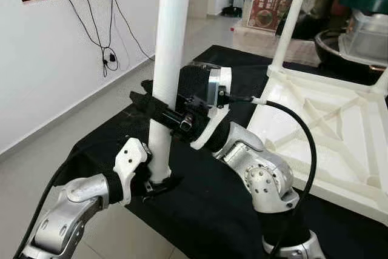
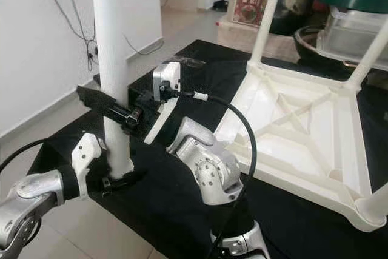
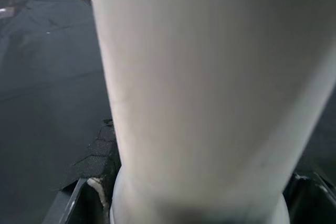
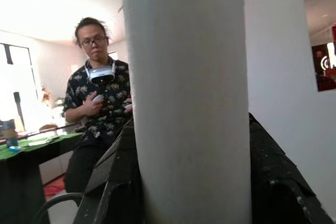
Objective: Building children table
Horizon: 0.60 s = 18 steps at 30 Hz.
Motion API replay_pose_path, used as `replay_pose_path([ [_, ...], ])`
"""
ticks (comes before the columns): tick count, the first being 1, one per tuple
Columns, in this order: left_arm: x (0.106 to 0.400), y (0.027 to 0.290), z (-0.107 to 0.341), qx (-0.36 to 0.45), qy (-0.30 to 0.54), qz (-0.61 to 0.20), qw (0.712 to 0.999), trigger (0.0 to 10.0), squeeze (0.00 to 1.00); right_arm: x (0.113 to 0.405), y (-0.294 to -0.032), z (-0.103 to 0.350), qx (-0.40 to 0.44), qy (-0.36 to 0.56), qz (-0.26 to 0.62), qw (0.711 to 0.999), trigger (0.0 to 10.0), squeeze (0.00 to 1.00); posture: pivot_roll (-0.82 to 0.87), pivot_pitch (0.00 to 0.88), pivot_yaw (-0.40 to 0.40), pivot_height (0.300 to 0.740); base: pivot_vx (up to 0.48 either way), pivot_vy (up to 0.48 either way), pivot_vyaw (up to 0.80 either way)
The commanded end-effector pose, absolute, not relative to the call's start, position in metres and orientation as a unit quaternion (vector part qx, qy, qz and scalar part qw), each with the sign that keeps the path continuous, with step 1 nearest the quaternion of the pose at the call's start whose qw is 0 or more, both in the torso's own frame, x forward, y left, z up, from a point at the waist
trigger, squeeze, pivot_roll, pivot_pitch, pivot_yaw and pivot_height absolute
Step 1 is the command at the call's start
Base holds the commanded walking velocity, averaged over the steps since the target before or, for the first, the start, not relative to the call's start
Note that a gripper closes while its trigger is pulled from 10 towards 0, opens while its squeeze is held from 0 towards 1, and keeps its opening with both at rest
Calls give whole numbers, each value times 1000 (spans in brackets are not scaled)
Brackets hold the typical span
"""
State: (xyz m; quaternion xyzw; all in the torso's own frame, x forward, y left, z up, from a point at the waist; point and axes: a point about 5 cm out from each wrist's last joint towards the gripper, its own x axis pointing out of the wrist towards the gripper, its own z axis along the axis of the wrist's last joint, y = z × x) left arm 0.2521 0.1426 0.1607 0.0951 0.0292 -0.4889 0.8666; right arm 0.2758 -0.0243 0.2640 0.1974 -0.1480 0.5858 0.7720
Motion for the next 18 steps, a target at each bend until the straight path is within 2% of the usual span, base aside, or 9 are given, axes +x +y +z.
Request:
replay_pose_path([
  [1,249,134,161,108,30,-518,848,10000,0,272,-17,264,195,-153,595,765,0,0,72,0,6,740,0,0,0],
  [13,246,139,160,123,37,-523,843,10000,0,264,-16,254,165,-138,615,759,0,0,77,0,4,740,0,0,0],
  [14,246,140,160,125,39,-521,843,10000,0,263,-15,251,152,-129,618,761,10000,0,75,0,3,740,0,0,0],
  [17,246,141,159,126,40,-520,844,10000,0,262,-15,249,148,-121,623,759,10000,0,75,0,3,740,0,0,0],
  [18,246,141,159,127,41,-520,844,10000,0,262,-14,248,146,-118,626,757,10000,75,74,0,3,740,0,0,0],
])
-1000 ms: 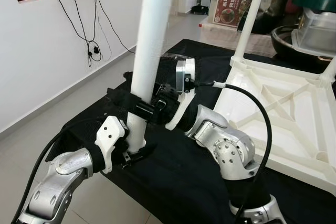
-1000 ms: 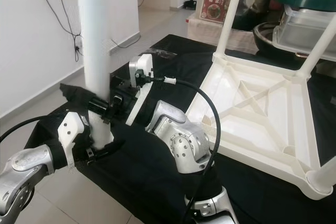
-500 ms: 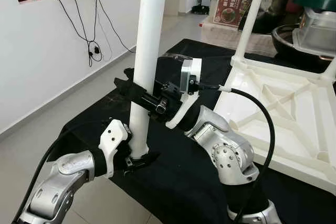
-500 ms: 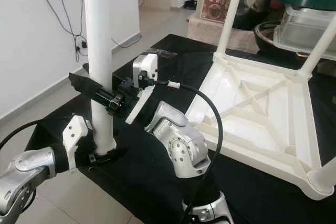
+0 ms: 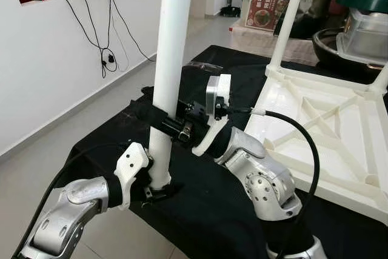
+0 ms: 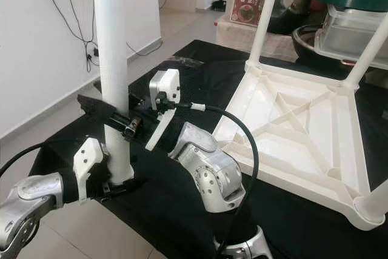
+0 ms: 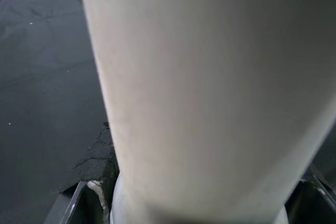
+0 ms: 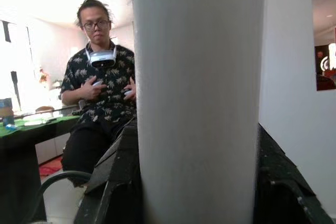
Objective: Building children table
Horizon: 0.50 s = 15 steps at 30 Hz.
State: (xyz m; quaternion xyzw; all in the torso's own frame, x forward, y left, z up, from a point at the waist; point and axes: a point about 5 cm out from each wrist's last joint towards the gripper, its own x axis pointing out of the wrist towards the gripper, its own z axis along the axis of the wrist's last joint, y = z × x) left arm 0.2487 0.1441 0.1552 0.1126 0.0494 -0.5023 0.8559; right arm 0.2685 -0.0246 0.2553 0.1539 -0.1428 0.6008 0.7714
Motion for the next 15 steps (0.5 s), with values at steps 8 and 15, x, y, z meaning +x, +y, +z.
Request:
replay_pose_path([
  [8,244,141,159,129,45,-522,842,10000,0,259,-13,243,114,-103,643,751,10000,1000,81,0,2,740,0,0,0],
  [15,238,142,154,128,62,-533,834,10000,0,258,-8,238,78,-107,646,751,10000,0,86,0,4,740,0,0,0],
])
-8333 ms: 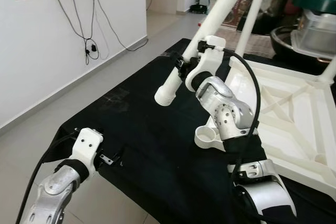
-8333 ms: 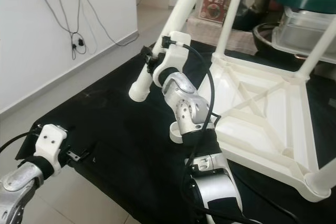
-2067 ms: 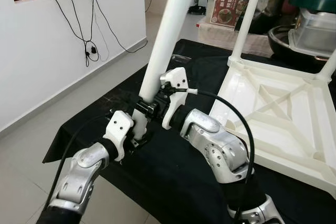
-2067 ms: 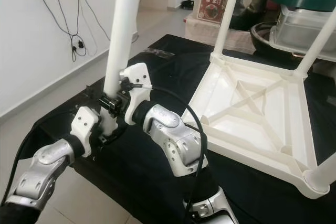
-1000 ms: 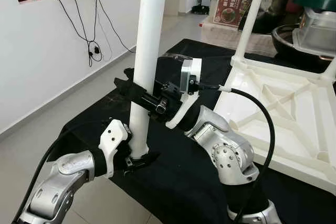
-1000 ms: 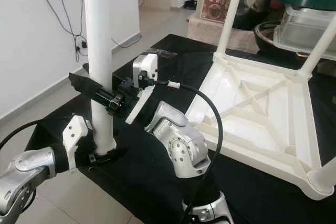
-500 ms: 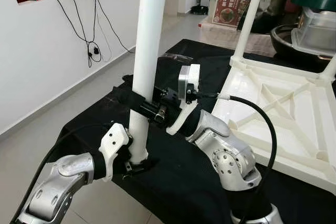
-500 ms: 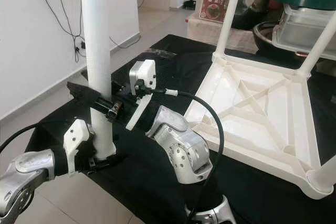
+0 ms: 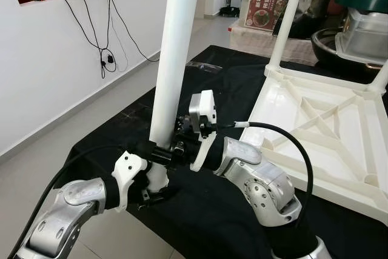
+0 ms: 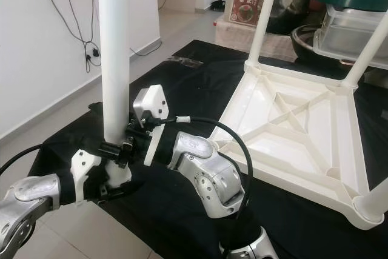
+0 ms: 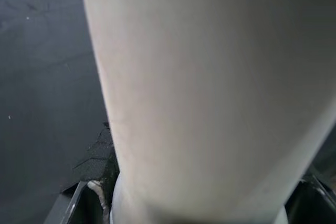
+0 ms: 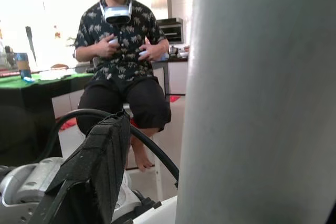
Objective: Building children table
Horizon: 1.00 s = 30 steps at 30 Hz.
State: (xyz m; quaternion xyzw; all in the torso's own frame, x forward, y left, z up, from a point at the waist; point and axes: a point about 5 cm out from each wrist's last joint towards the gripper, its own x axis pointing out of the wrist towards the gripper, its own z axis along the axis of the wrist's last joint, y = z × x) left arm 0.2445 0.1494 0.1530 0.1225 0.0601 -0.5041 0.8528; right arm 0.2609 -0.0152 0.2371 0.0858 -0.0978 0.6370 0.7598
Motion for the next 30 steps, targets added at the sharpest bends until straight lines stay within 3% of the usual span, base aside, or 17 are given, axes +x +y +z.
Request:
replay_pose_path([
  [1,236,142,152,127,66,-536,832,10000,0,259,-7,239,74,-110,644,753,10000,0,86,0,4,740,0,0,0],
  [7,233,141,149,127,76,-546,825,10000,0,263,-3,241,73,-116,640,756,9843,0,84,0,6,740,0,0,0],
  [8,233,141,149,129,77,-547,824,10000,0,265,-3,241,80,-113,635,760,3490,0,84,0,6,740,0,0,0],
  [10,233,141,148,130,78,-548,823,10000,0,267,-2,241,88,-108,629,765,3490,0,84,0,6,740,0,0,0],
  [11,233,142,147,134,80,-549,821,10000,0,267,-2,241,98,-104,631,763,0,0,86,0,4,740,0,0,0],
  [25,231,150,136,158,100,-543,819,10000,0,261,-5,238,169,-77,639,747,0,0,79,0,6,740,0,0,0],
  [26,232,151,137,158,94,-539,822,10000,188,262,-5,238,170,-77,637,748,0,0,79,0,5,740,0,0,0],
  [27,232,151,137,158,94,-539,822,10000,188,262,-5,238,170,-77,637,748,0,0,79,0,5,740,0,0,0],
  [28,233,151,137,158,89,-534,826,10000,843,262,-6,238,173,-76,634,750,0,0,79,0,4,740,0,0,0],
  [29,236,152,139,152,81,-527,832,10000,1000,263,-7,239,173,-76,632,752,0,0,80,0,1,740,0,0,0],
  [30,237,152,140,148,77,-523,836,10000,1000,263,-7,239,174,-76,630,753,0,0,80,0,1,740,0,0,0],
])
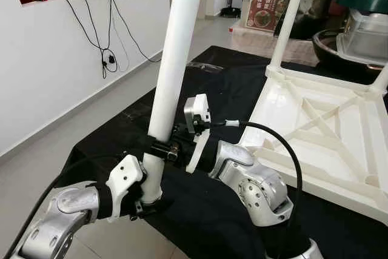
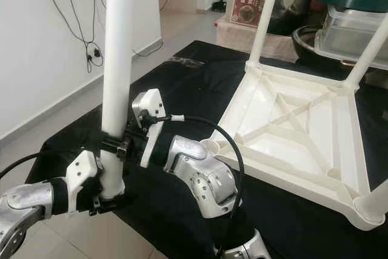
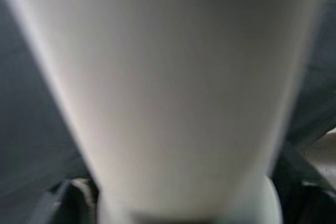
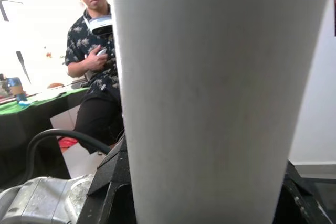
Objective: Building children table
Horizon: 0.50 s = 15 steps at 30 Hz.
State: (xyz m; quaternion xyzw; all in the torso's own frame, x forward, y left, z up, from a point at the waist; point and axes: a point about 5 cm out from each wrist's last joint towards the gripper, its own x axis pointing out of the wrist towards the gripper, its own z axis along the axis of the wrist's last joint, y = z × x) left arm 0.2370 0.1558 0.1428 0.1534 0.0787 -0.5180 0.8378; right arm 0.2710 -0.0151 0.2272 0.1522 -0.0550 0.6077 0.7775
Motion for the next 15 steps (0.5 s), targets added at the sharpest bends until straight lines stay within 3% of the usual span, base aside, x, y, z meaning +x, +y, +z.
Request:
replay_pose_path([
  [1,238,153,140,145,74,-520,838,10000,1000,264,-7,239,174,-76,629,754,0,0,80,0,1,740,0,0,0],
  [9,242,162,154,132,41,-475,869,10000,1000,284,-20,242,162,-89,582,792,0,0,90,0,-5,740,0,0,0],
  [11,242,164,159,129,31,-454,881,10000,1000,293,-29,240,138,-94,564,809,0,0,93,0,-3,740,0,0,0],
  [12,244,167,163,143,13,-408,902,10000,1000,311,-48,242,121,-97,525,837,0,0,102,0,-11,740,0,0,0],
  [14,245,167,164,147,8,-397,906,10000,1000,315,-52,242,119,-98,516,843,0,0,102,0,-11,740,0,0,0],
  [15,246,168,168,145,-14,-361,921,10000,1000,325,-64,244,99,-103,490,860,0,0,104,0,-15,740,0,0,0],
])
